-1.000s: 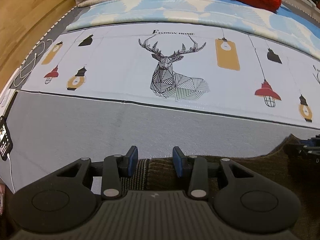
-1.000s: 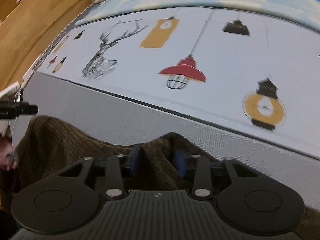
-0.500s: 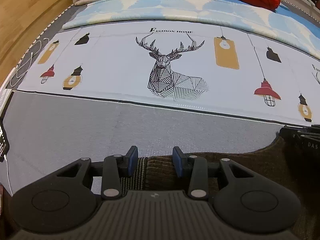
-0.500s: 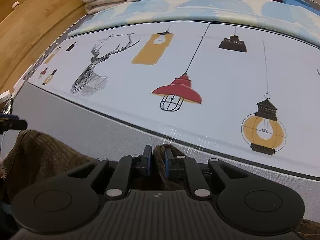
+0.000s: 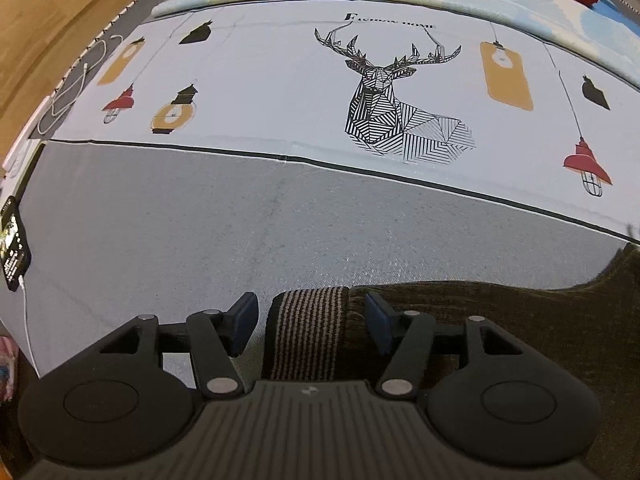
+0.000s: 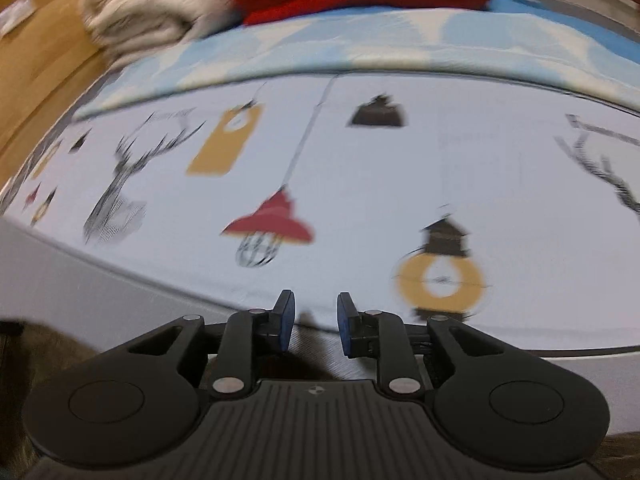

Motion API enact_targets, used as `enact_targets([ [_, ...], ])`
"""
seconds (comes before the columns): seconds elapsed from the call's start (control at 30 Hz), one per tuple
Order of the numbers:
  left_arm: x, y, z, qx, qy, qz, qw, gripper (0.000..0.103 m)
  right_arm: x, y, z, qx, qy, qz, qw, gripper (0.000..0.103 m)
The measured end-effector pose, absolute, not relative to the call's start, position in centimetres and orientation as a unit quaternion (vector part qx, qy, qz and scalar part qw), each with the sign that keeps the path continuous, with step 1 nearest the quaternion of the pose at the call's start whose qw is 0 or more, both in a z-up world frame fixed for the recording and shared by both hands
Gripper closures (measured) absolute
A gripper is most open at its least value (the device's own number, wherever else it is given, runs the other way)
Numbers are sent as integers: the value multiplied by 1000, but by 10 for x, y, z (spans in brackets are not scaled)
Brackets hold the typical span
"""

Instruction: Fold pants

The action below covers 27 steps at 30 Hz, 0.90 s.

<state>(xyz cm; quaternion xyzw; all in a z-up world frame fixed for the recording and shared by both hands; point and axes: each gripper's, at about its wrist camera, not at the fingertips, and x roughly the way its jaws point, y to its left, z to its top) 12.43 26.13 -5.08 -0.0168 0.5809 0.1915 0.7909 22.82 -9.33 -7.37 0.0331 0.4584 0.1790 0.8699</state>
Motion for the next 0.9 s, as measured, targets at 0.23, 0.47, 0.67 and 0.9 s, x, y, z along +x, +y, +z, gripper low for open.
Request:
enact_targets([
  [0.23, 132, 253, -38, 13, 551, 251, 796, 39, 225, -135, -46, 49, 417, 151, 895, 78],
  [0.47, 139, 240, -22, -19, 523, 247, 816, 39, 219, -188, -23, 79, 378, 102, 917, 78],
  [0.67, 145, 224, -10, -25, 507, 226, 832, 39, 204, -267, 4, 102, 321, 32, 941, 78],
  [0.9, 150, 201, 20, -69, 472, 188, 859, 38, 178, -423, 2, 215, 314, -113, 918, 78],
])
